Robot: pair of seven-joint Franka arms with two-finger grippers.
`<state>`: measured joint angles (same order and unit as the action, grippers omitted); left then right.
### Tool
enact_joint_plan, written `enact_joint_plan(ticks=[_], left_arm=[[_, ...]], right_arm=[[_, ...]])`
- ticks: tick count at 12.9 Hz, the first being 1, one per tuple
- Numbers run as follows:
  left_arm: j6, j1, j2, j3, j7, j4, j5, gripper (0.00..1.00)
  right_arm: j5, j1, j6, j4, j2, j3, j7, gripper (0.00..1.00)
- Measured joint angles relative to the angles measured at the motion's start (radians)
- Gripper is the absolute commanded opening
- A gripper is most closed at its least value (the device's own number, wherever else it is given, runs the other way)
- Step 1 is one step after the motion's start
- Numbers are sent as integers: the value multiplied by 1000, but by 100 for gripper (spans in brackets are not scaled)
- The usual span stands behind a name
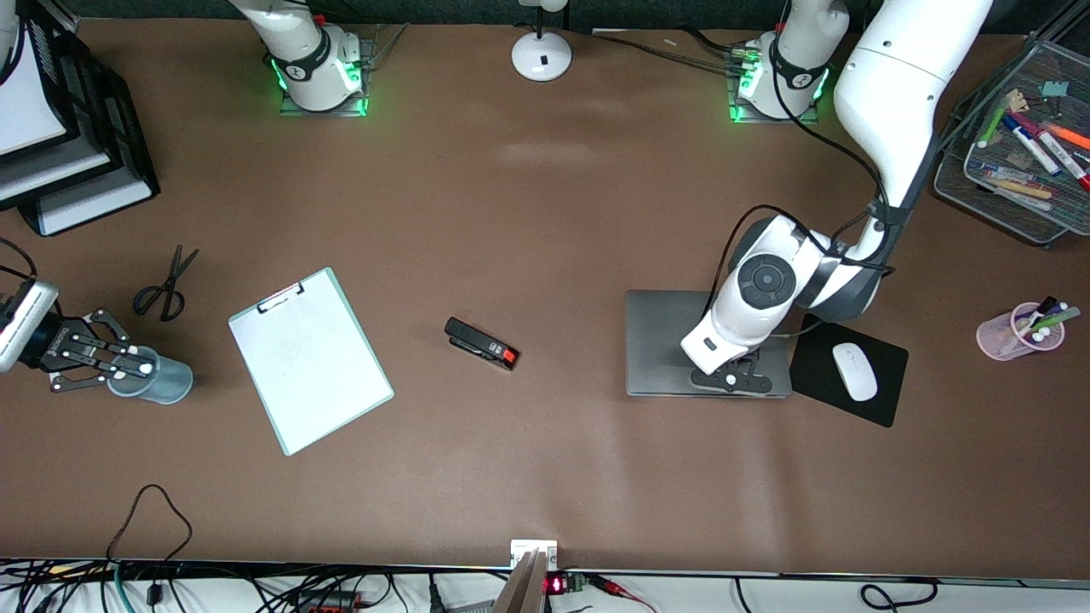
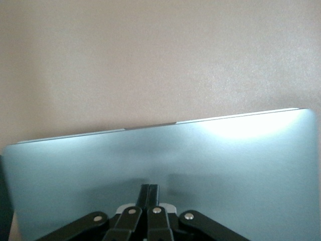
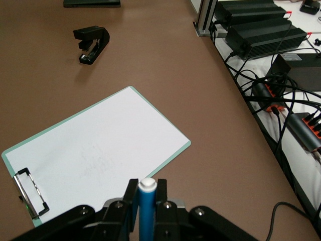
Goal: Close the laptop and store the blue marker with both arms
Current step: 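Drop the marker into the blue cup while the left gripper presses the lid shut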
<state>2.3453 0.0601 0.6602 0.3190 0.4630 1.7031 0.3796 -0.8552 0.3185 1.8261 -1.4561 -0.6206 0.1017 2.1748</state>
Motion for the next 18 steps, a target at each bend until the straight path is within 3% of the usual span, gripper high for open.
enact_joint_plan(ticks=[3,8,10,14,15,16,17,18], left_arm=[[32,0,25,-1,0,-4,0,0],[86,0,67,-2,0,-7,0,0],[86,0,69,-2,0,-7,0,0],[86,1,70,-2,0,-7,0,3],[85,2,70,-2,0,-7,0,10],[83,2,69,-2,0,-8,0,24],[68,2,66,-1,0,-15,0,60],[32,2,59,0,0,-28,0,88]], right_arm=[[-32,44,-47,2,-30,0,60,4],[-98,85,-107,17,-69,0,110,27],[-114,95,-113,20,-87,0,132,100],[-120,112,-128,33,-94,0,110,100],[-120,113,-131,42,-94,0,95,100],[-120,113,-135,55,-94,0,72,100],[-117,113,-139,73,-94,0,38,100],[-106,113,-144,92,-93,-1,-12,100]])
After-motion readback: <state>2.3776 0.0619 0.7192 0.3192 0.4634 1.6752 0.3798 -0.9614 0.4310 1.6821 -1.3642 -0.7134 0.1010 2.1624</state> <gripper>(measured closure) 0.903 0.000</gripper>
